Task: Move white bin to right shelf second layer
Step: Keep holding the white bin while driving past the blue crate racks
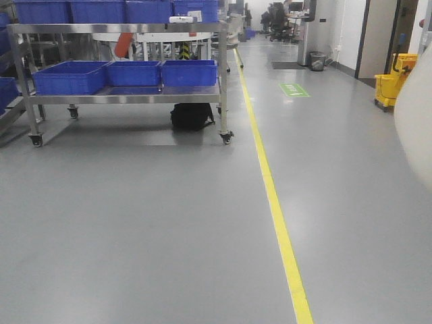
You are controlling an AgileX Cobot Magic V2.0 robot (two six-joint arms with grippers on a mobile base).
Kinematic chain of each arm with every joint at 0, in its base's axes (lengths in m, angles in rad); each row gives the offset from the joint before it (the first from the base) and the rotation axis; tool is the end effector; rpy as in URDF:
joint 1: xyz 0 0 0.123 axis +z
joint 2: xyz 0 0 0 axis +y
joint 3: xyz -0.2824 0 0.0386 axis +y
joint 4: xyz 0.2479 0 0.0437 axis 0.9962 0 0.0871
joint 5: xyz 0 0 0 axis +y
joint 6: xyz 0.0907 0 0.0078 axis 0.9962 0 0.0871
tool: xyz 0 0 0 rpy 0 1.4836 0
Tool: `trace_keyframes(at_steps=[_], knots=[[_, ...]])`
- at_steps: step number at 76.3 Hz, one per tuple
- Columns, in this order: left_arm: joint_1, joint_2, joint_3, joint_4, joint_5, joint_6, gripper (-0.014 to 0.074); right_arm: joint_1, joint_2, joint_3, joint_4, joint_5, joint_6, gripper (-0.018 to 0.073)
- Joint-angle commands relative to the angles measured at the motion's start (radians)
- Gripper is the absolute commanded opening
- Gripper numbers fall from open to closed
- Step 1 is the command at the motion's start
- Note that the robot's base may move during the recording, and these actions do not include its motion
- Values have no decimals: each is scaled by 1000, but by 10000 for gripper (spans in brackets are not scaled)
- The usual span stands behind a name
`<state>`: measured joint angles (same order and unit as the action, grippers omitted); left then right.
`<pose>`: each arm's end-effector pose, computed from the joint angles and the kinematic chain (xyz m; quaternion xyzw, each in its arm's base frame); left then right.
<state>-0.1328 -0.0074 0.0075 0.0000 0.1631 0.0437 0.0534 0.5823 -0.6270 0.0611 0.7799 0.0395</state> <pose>0.0555 -0.0074 0.1961 0.0646 0.7306 -0.0303 0.6791 0.1032 0.0094 0.3103 0.0037 0.8951 0.0495 0.4432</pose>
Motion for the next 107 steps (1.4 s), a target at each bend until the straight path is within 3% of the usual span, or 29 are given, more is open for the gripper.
trace_keyframes(at_steps=[1,107], knots=[[-4,-14,37,0,-86,-5,85,-8,-1,-29,13,-84,-4,109],[-4,-14,37,0,-86,-5,85,-8,-1,-29,13,-84,-4,109]])
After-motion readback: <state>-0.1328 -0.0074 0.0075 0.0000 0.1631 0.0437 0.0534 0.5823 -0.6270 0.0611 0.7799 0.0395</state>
